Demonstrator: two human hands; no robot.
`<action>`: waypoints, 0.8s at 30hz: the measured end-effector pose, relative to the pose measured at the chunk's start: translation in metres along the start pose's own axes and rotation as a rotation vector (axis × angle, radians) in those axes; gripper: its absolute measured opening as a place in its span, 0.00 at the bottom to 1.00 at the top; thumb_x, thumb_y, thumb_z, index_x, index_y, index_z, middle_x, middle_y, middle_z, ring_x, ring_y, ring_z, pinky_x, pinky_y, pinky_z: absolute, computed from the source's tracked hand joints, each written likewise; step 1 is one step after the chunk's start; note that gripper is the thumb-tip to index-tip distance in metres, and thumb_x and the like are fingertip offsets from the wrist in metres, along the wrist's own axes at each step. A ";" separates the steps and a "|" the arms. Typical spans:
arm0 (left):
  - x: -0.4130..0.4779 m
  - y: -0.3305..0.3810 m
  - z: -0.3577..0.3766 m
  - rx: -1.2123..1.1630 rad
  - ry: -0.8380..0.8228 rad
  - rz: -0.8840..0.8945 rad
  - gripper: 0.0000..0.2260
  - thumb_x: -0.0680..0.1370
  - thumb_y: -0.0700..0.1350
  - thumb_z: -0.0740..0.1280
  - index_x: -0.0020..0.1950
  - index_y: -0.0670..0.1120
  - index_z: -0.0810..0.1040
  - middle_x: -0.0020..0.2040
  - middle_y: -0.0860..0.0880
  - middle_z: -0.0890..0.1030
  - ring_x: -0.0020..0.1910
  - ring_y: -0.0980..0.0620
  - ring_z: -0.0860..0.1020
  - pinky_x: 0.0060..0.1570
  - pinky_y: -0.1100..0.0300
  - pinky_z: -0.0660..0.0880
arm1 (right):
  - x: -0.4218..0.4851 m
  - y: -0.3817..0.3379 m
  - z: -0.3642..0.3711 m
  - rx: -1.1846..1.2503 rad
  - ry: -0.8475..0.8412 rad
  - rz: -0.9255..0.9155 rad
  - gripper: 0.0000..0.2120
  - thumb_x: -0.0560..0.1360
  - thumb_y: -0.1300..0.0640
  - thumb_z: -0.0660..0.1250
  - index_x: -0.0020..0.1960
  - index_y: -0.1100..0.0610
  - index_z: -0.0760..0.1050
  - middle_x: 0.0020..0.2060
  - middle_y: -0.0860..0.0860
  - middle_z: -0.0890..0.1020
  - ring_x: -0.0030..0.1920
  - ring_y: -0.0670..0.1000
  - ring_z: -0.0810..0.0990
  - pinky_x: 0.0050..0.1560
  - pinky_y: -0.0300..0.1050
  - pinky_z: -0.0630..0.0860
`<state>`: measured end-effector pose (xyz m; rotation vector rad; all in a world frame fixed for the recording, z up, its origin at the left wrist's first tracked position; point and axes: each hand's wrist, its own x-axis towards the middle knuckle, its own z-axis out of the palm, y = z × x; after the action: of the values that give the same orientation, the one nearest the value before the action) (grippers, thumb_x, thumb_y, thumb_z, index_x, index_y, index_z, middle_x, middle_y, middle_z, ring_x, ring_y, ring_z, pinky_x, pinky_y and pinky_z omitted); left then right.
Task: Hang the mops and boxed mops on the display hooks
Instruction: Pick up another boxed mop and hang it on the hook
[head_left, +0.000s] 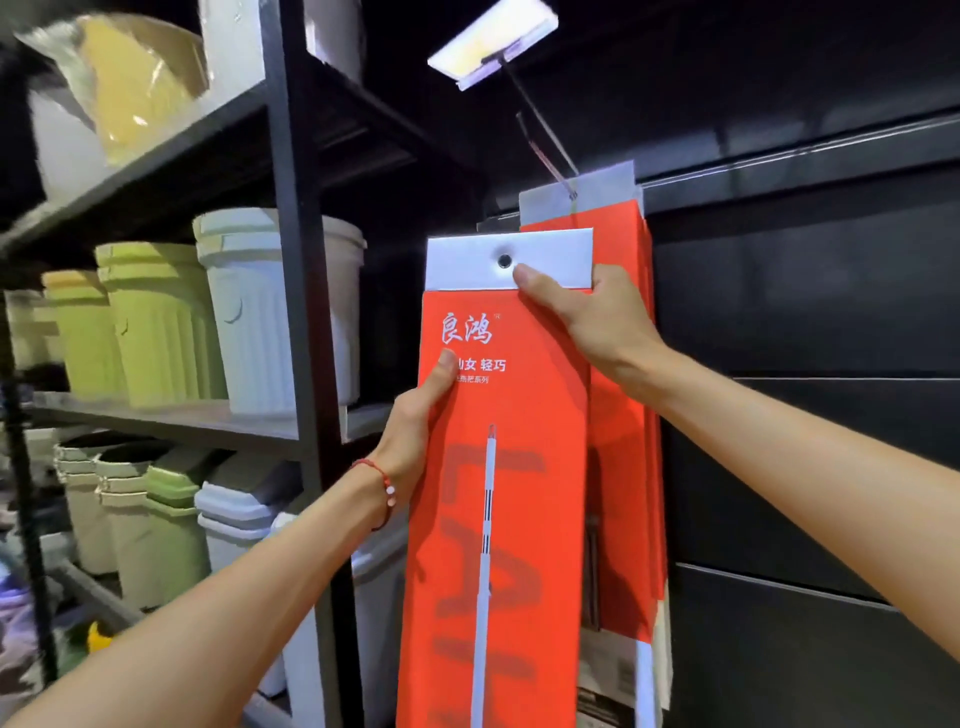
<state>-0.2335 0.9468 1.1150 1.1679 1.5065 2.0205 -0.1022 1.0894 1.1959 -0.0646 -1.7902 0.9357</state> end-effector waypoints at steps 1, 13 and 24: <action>0.008 0.006 0.000 0.008 -0.005 0.013 0.30 0.76 0.68 0.65 0.64 0.46 0.84 0.61 0.41 0.86 0.61 0.39 0.84 0.64 0.45 0.78 | 0.009 -0.002 0.000 0.002 0.000 -0.022 0.16 0.76 0.42 0.75 0.49 0.56 0.86 0.44 0.49 0.90 0.47 0.52 0.89 0.55 0.60 0.83; 0.063 0.075 0.007 0.091 -0.001 0.136 0.27 0.80 0.68 0.59 0.62 0.50 0.84 0.57 0.46 0.87 0.55 0.45 0.86 0.58 0.50 0.81 | 0.101 -0.036 -0.003 0.070 -0.006 -0.285 0.06 0.77 0.48 0.75 0.50 0.50 0.85 0.46 0.47 0.89 0.48 0.47 0.87 0.55 0.50 0.83; 0.087 0.096 0.018 0.106 -0.049 0.173 0.24 0.81 0.66 0.60 0.58 0.50 0.85 0.53 0.46 0.88 0.48 0.48 0.87 0.51 0.53 0.82 | 0.123 -0.046 -0.015 0.141 0.031 -0.157 0.17 0.73 0.42 0.76 0.49 0.57 0.87 0.45 0.53 0.90 0.49 0.56 0.88 0.60 0.59 0.82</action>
<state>-0.2536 0.9832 1.2385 1.4245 1.5526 2.0253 -0.1260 1.1220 1.3222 0.1477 -1.6705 0.9392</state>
